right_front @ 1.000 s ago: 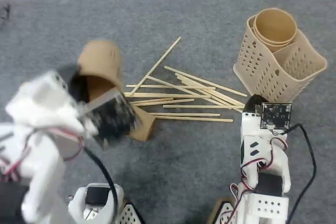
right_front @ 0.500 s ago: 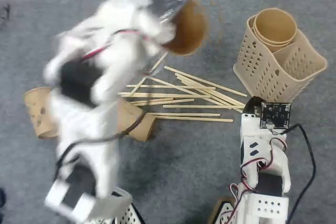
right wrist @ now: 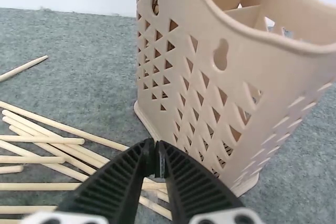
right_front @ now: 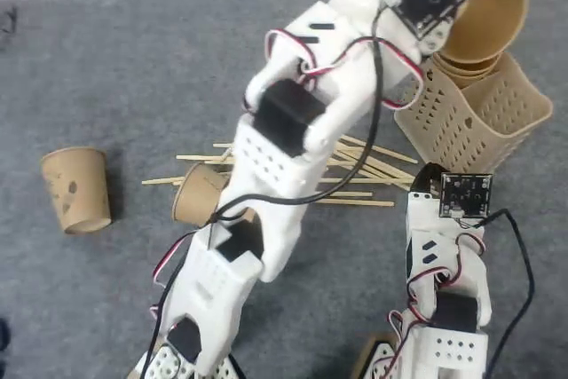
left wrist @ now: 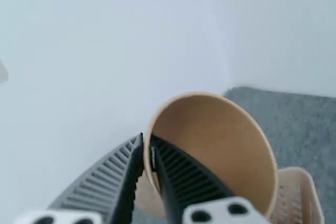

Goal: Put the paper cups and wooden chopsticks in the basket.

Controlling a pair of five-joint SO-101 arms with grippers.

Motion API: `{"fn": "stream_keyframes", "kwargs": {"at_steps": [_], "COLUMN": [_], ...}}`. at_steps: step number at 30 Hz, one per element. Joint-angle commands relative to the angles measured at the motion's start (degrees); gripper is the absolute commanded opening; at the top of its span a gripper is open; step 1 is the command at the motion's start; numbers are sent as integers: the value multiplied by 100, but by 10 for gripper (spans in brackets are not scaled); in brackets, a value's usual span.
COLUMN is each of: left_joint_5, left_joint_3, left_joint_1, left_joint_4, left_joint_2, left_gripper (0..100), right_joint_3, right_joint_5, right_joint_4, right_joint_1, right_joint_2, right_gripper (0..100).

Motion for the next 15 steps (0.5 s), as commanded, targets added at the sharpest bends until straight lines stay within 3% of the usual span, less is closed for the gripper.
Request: {"fn": "stream_keyframes", "kwargs": {"at_steps": [1,15], "left_joint_5": [105,308], "left_joint_3": [303,2484], "left_joint_1": [141,281], "left_joint_4": [-756,-2418], "left_joint_2": [44,114], "left_gripper": [10,10], "right_joint_3": [105,105], "right_joint_5": [105,105], "right_joint_4": [-75,-110], "right_joint_1": [-40,-40], "right_joint_2": [-92,-92], "right_gripper": [9,9]}}
